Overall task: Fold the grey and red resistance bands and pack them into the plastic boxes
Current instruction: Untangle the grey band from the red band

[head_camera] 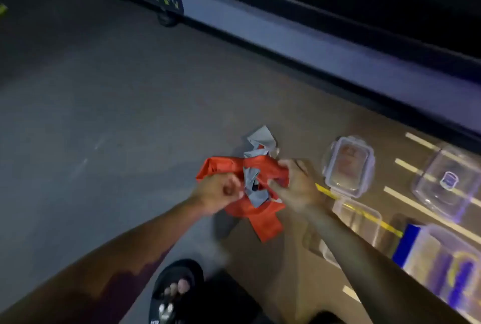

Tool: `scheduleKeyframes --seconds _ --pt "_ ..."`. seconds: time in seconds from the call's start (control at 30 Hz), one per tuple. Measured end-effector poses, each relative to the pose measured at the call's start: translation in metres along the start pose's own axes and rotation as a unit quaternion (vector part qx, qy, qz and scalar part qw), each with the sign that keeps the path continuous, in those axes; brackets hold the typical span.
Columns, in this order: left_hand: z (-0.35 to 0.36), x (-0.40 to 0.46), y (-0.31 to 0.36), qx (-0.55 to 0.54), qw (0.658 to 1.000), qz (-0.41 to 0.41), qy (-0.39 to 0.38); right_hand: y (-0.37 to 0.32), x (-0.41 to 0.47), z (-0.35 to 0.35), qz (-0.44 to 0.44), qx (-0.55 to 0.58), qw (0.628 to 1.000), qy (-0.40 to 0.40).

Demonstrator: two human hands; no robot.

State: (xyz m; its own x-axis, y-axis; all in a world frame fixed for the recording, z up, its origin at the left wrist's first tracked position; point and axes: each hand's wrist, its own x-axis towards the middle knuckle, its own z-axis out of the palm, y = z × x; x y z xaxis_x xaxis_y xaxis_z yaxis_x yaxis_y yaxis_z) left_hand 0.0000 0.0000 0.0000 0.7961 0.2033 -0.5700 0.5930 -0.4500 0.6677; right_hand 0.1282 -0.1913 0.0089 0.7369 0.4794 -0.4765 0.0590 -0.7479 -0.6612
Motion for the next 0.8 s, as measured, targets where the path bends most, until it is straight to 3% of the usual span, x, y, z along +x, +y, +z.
scheduleKeyframes --seconds 0.1,0.27,0.47,0.7,0.8 --pt "0.021 0.033 -0.003 0.029 0.997 -0.017 0.074 0.004 0.025 0.011 -0.01 -0.027 1.0 0.009" --pt "0.047 0.058 -0.015 0.041 0.995 -0.018 0.095 0.025 0.042 0.038 -0.018 -0.036 0.999 -0.001" --pt "0.031 0.034 -0.022 -0.016 0.98 0.035 0.197 0.04 0.027 0.043 -0.037 0.09 0.995 0.014" --pt "-0.059 -0.021 -0.023 -0.116 0.883 0.124 0.438 -0.021 0.03 0.03 -0.156 0.097 0.983 -0.004" --pt "-0.087 -0.041 -0.02 -0.115 0.824 0.129 0.54 -0.078 0.037 0.021 -0.248 0.07 0.965 0.047"
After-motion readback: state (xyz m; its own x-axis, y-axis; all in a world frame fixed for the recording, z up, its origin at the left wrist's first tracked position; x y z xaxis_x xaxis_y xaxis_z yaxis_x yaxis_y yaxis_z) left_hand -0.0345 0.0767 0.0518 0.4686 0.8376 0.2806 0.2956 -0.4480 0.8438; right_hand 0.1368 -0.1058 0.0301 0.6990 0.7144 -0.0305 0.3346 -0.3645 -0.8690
